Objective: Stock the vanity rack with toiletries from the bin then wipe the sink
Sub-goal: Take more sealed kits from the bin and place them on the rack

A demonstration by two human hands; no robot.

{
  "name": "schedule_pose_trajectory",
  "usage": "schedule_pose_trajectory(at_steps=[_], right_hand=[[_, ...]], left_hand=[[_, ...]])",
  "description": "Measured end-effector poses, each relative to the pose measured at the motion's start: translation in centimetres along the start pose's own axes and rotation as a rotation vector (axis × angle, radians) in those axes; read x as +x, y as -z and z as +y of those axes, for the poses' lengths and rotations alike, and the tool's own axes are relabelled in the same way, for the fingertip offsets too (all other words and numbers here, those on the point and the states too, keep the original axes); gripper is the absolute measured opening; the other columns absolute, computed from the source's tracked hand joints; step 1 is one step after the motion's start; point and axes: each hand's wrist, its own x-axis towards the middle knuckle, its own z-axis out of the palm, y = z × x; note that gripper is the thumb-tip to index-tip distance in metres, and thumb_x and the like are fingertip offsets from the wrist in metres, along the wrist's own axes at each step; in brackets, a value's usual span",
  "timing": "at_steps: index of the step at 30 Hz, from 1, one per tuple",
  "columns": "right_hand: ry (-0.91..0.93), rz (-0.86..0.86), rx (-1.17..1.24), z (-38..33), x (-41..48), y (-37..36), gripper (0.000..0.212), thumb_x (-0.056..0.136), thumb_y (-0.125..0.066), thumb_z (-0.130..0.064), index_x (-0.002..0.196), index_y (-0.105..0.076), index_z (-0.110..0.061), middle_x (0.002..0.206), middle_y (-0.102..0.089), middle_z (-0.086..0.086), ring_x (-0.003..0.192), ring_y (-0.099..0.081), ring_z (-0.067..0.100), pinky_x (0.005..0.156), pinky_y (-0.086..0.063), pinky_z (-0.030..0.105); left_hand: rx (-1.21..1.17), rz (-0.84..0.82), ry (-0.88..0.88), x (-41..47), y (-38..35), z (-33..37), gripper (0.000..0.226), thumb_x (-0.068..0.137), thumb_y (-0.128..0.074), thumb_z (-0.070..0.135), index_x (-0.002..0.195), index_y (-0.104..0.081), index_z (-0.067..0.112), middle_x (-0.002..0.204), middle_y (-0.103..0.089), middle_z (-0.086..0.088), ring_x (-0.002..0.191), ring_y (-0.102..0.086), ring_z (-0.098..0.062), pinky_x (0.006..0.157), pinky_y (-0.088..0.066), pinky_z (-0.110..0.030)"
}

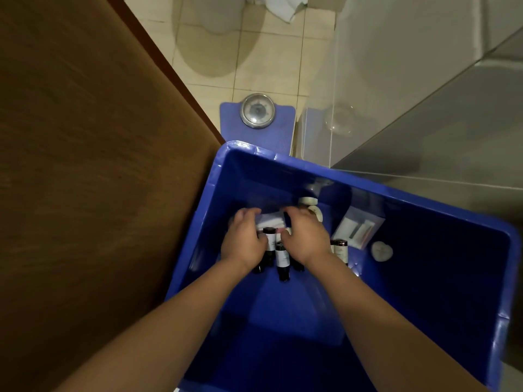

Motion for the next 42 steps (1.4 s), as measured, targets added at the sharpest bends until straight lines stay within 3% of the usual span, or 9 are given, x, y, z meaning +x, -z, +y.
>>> schedule_pose_trajectory(at_steps=[10, 18, 25, 27, 33, 35, 37, 40, 42], right_hand=[[0.013, -0.041, -0.107, -0.1, 1.8, -1.3, 0.049, 0.083, -0.057, -0.014, 0.131, -0.053, -0.025, 0.133, -0.043, 0.005, 0.125, -0.043, 0.026, 0.088, -0.048, 0.037], [0.027, 0.017, -0.053, -0.2, 0.8, -1.3, 0.017, 0.092, -0.048, -0.015, 0.101, -0.061, -0.019, 0.111, -0.058, 0.005, 0.095, -0.059, 0.027, 0.07, -0.05, 0.037], [-0.065, 0.278, 0.382, -0.7, -2.2, 0.2, 0.013, 0.091, -0.05, -0.011, 0.093, -0.058, -0.022, 0.087, -0.064, -0.006, 0.08, -0.06, 0.02, 0.069, -0.051, 0.037], [-0.141, 0.298, 0.528, -0.5, -3.1, 0.7, 0.013, 0.09, -0.052, -0.01, 0.092, -0.059, -0.02, 0.085, -0.063, -0.006, 0.081, -0.061, 0.02, 0.072, -0.052, 0.038], [-0.345, 0.323, 0.788, 2.3, -5.9, 2.0, 0.01, 0.088, -0.052, -0.003, 0.091, -0.057, -0.011, 0.076, -0.056, -0.005, 0.071, -0.055, 0.013, 0.06, -0.047, 0.019], [-0.403, 0.314, 0.886, 3.5, -6.5, 2.0, 0.014, 0.086, -0.051, -0.001, 0.086, -0.056, -0.013, 0.076, -0.058, 0.0, 0.072, -0.06, 0.019, 0.068, -0.058, 0.036], [-0.442, 0.313, 0.961, 4.5, -7.2, 2.2, 0.019, 0.084, -0.053, 0.001, 0.082, -0.053, -0.018, 0.079, -0.057, 0.001, 0.08, -0.064, 0.028, 0.074, -0.058, 0.051], [-0.451, 0.307, 0.993, 5.8, -7.9, 2.5, 0.025, 0.082, -0.058, 0.002, 0.082, -0.05, -0.022, 0.087, -0.059, 0.007, 0.093, -0.065, 0.036, 0.078, -0.057, 0.053], [-0.449, 0.282, 0.99, 6.7, -8.2, 2.5, 0.029, 0.08, -0.061, 0.003, 0.083, -0.05, -0.023, 0.091, -0.062, 0.009, 0.09, -0.067, 0.034, 0.077, -0.058, 0.05]], left_hand=[[0.026, 0.015, -0.005, 0.3, -1.0, -0.8, 0.061, 0.087, -0.058, 0.007, 0.142, -0.038, 0.021, 0.138, -0.038, -0.003, 0.125, -0.035, -0.022, 0.103, -0.039, -0.035], [-0.062, 0.032, -0.019, -1.2, -1.2, 0.0, 0.059, 0.086, -0.051, 0.0, 0.14, -0.041, 0.021, 0.138, -0.037, -0.004, 0.122, -0.042, -0.022, 0.096, -0.044, -0.033], [-0.235, 0.115, 0.005, -3.2, -0.2, 2.9, 0.084, 0.088, -0.05, 0.002, 0.152, -0.003, 0.028, 0.159, -0.01, -0.001, 0.118, -0.051, -0.027, 0.078, -0.048, -0.036], [-0.285, 0.116, 0.037, -3.6, 0.0, 4.0, 0.084, 0.091, -0.05, 0.007, 0.152, 0.004, 0.03, 0.159, -0.013, -0.004, 0.112, -0.055, -0.028, 0.078, -0.052, -0.039], [-0.452, 0.07, 0.135, -4.3, -1.3, 6.9, 0.083, 0.093, -0.054, 0.008, 0.153, 0.003, 0.018, 0.158, -0.018, -0.009, 0.133, -0.041, -0.024, 0.091, -0.032, -0.017], [-0.509, 0.02, 0.169, -4.4, -2.0, 7.5, 0.083, 0.093, -0.055, 0.009, 0.153, 0.002, 0.015, 0.152, -0.031, -0.011, 0.13, -0.045, -0.024, 0.096, -0.036, -0.021], [-0.527, -0.027, 0.177, -4.7, -2.7, 8.1, 0.079, 0.094, -0.055, 0.009, 0.153, -0.002, 0.011, 0.135, -0.052, -0.011, 0.116, -0.054, -0.021, 0.088, -0.04, -0.019], [-0.525, -0.06, 0.163, -5.1, -3.6, 9.3, 0.071, 0.093, -0.057, 0.007, 0.15, -0.015, 0.007, 0.12, -0.061, -0.013, 0.096, -0.054, -0.014, 0.071, -0.037, -0.01], [-0.548, -0.052, 0.156, -5.0, -4.4, 9.7, 0.06, 0.09, -0.06, 0.006, 0.142, -0.03, 0.008, 0.117, -0.062, -0.013, 0.093, -0.056, -0.016, 0.074, -0.043, -0.018]])
